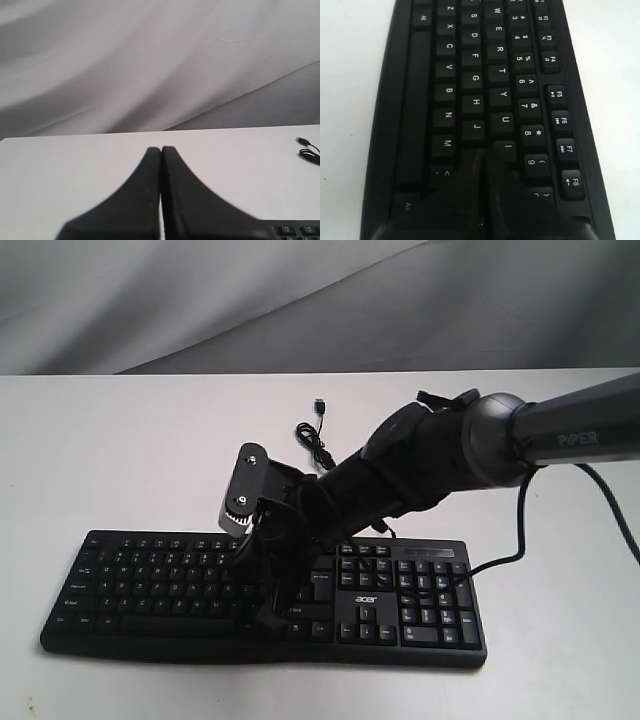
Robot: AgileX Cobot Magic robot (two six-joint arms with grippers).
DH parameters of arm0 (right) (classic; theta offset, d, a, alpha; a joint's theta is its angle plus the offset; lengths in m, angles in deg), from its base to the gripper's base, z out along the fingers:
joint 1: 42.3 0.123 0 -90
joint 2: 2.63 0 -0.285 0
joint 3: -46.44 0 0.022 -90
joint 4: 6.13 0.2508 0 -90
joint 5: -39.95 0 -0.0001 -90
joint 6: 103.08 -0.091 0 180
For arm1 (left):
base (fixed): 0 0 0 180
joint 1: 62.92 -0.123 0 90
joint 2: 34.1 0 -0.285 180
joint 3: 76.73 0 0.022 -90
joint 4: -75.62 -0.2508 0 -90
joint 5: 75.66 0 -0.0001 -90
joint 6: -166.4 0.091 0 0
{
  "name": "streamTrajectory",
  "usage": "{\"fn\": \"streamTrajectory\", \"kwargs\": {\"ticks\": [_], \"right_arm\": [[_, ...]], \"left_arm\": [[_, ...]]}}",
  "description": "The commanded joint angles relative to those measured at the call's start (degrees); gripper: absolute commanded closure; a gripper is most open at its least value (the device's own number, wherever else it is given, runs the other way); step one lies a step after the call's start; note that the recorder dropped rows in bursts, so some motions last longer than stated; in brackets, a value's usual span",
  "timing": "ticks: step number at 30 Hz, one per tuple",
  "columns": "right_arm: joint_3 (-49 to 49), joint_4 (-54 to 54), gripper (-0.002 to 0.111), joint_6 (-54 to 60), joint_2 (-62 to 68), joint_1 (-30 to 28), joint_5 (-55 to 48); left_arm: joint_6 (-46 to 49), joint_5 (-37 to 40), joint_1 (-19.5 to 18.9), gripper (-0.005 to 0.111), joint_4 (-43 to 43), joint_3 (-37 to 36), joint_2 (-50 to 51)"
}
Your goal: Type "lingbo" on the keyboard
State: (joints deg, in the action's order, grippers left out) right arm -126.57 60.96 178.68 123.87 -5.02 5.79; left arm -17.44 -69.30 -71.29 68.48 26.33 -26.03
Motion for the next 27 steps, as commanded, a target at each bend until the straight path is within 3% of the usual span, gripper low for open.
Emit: {"fn": "streamTrajectory", "kwargs": {"ticks": [1,27], "right_arm": [[0.4,-1.7,0.108,-0.3,-0.3,0.5,0.4],[0.2,-3.8,0.108,-1.3,1.7,1.6,1.9]], "left_arm": [[-0.1,-0.6,0.4,0.106,0.0,-0.3,-0.3],[-0.1,-0.6,0.4,0.106,0.0,-0.3,-0.3]]}}
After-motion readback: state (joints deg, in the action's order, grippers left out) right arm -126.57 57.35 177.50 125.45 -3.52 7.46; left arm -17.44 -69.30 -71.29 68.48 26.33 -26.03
